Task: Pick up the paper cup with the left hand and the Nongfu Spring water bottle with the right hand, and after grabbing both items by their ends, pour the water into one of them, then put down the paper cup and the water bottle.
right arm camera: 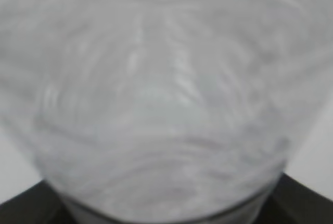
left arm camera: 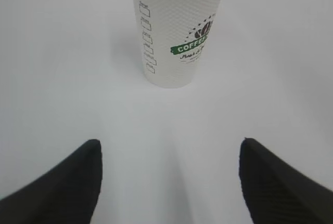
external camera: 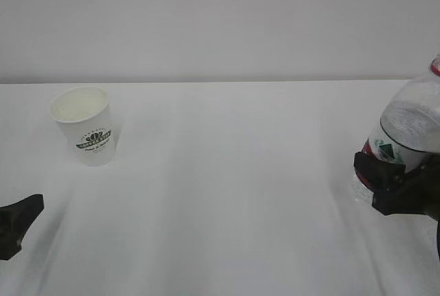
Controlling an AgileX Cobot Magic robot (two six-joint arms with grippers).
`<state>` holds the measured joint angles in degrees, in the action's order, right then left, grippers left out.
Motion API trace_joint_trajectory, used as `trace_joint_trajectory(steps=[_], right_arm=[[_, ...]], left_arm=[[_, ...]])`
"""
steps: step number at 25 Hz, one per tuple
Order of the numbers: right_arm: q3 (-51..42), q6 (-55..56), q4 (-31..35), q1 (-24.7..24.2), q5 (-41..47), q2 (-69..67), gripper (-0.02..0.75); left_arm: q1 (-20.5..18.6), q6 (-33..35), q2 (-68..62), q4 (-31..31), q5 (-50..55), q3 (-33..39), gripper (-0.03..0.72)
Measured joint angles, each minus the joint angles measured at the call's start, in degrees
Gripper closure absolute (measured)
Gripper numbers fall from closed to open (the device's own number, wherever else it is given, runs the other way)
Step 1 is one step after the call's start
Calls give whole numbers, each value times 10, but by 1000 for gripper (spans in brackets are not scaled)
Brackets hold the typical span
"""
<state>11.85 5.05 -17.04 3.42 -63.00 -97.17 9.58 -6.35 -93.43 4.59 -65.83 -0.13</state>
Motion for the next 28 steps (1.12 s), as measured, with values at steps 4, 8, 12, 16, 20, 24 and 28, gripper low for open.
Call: trace_joint_trajectory(steps=[4, 8, 12, 16, 20, 24, 28], right_arm=[[0, 2, -1, 0, 18, 20, 253], [-1, 3, -4, 0, 21, 35, 253], [-1, 3, -5, 0, 21, 44, 253], [-1, 3, -5, 0, 21, 44, 253], [-1, 3, -5, 0, 21, 44, 253], [-1, 3, -6, 0, 21, 44, 253], [-1, 3, -6, 0, 21, 44, 253]], left_arm=[[0, 5, -1, 0, 0, 0, 89], [0, 14, -18, 0, 0, -1, 87], [0, 18, -53, 2, -1, -17, 24], [0, 18, -73, 2, -1, -37, 1], [0, 18, -75, 2, -1, -62, -1], [0, 18, -80, 4, -2, -92, -2], [0, 18, -103, 9, -3, -118, -3]])
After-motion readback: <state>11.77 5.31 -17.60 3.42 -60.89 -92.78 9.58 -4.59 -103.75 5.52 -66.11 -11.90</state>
